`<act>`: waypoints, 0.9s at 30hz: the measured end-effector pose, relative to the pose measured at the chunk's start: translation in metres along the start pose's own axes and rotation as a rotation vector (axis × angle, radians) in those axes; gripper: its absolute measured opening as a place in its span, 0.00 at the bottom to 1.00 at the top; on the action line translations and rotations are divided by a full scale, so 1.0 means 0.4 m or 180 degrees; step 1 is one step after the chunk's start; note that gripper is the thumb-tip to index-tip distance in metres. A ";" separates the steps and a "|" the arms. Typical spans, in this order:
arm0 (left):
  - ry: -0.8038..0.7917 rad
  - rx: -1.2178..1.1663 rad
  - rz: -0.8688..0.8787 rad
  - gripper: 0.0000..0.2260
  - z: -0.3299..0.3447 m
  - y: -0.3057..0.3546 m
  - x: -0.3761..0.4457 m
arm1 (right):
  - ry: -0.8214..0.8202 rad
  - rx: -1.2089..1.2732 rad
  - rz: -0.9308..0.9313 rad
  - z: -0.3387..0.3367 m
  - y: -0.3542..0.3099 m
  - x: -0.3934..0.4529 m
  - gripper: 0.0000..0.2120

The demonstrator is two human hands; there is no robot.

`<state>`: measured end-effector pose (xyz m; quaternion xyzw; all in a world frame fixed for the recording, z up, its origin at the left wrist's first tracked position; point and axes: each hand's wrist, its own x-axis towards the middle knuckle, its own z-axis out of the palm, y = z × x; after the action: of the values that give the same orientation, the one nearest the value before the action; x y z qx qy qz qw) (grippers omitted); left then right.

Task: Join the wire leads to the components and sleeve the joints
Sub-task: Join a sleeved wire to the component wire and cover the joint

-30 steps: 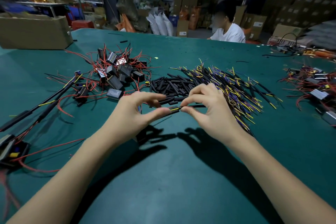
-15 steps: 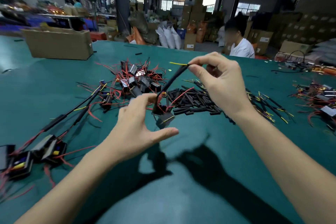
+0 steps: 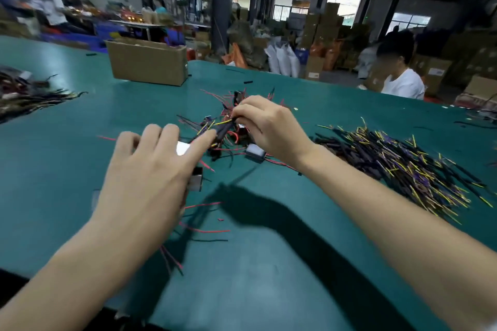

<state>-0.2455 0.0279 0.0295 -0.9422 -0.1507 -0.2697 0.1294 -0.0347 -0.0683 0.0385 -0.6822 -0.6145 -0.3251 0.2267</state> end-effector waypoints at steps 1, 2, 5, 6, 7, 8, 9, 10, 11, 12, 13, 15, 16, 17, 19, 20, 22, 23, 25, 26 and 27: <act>-0.0039 0.0244 0.0083 0.32 0.003 0.005 -0.006 | -0.0264 -0.0101 -0.0163 0.014 0.003 0.018 0.06; -0.0102 0.0504 0.0136 0.29 0.013 0.008 -0.013 | -0.0517 -0.0220 -0.0296 0.027 0.006 0.036 0.07; -0.0264 0.0701 0.0283 0.30 0.022 0.025 -0.019 | -0.1114 -0.0657 -0.0713 0.066 0.011 0.073 0.13; -0.0350 0.0778 0.0350 0.30 0.037 0.032 -0.021 | -0.1244 -0.0818 -0.0858 0.081 0.007 0.079 0.13; -0.0523 0.0802 0.0346 0.28 0.057 0.037 -0.024 | -0.1391 -0.0983 -0.0957 0.096 0.001 0.084 0.13; -0.0720 0.0848 0.0327 0.26 0.076 0.038 -0.026 | -0.1552 -0.1125 -0.1001 0.112 -0.006 0.086 0.13; -0.0958 0.0898 0.0260 0.26 0.083 0.042 -0.024 | -0.1714 -0.1218 -0.0995 0.128 -0.011 0.087 0.12; -0.1107 0.0982 0.0238 0.26 0.090 0.042 -0.018 | -0.1846 -0.1240 -0.0942 0.143 -0.014 0.086 0.12; -0.1169 0.1001 0.0232 0.26 0.097 0.039 -0.012 | -0.1938 -0.1205 -0.0855 0.158 -0.014 0.085 0.12; -0.1233 0.1018 0.0238 0.26 0.104 0.036 -0.007 | -0.2003 -0.1155 -0.0756 0.170 -0.012 0.083 0.12; -0.1274 0.1011 0.0220 0.26 0.110 0.033 0.001 | -0.2047 -0.1105 -0.0657 0.180 -0.010 0.082 0.11; -0.1340 0.1048 0.0164 0.29 0.127 0.027 0.008 | -0.2093 -0.0972 -0.0492 0.196 -0.007 0.075 0.10; -0.1396 0.1047 0.0134 0.31 0.133 0.025 0.009 | -0.2105 -0.0908 -0.0442 0.204 -0.006 0.069 0.09; -0.1442 0.1027 0.0107 0.32 0.138 0.025 0.009 | -0.2108 -0.0875 -0.0414 0.212 -0.006 0.062 0.08; -0.1480 0.1001 0.0063 0.32 0.146 0.031 0.008 | -0.2035 -0.0880 -0.0366 0.224 -0.004 0.048 0.06; -0.1492 0.1002 0.0042 0.31 0.147 0.032 0.007 | -0.1958 -0.0891 -0.0343 0.229 -0.003 0.042 0.06; -0.1476 0.1021 -0.0034 0.30 0.146 0.034 0.006 | -0.1840 -0.0931 -0.0323 0.237 0.000 0.033 0.09; -0.1504 0.1056 -0.0081 0.30 0.143 0.036 0.008 | -0.1815 -0.0968 -0.0329 0.240 0.000 0.028 0.11; -0.1605 0.1102 -0.0173 0.31 0.133 0.044 0.013 | -0.1854 -0.1047 -0.0356 0.246 0.000 0.016 0.14; -0.1658 0.1093 -0.0202 0.32 0.126 0.052 0.017 | -0.1878 -0.1036 -0.0365 0.247 0.000 0.008 0.16; -0.1688 0.1065 -0.0241 0.32 0.119 0.062 0.021 | -0.1867 -0.0975 -0.0368 0.245 0.003 -0.001 0.18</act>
<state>-0.2076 0.0223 -0.0088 -0.9391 -0.2565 0.0094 0.2287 -0.0175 0.0007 -0.0288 -0.7368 -0.6352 -0.2158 -0.0838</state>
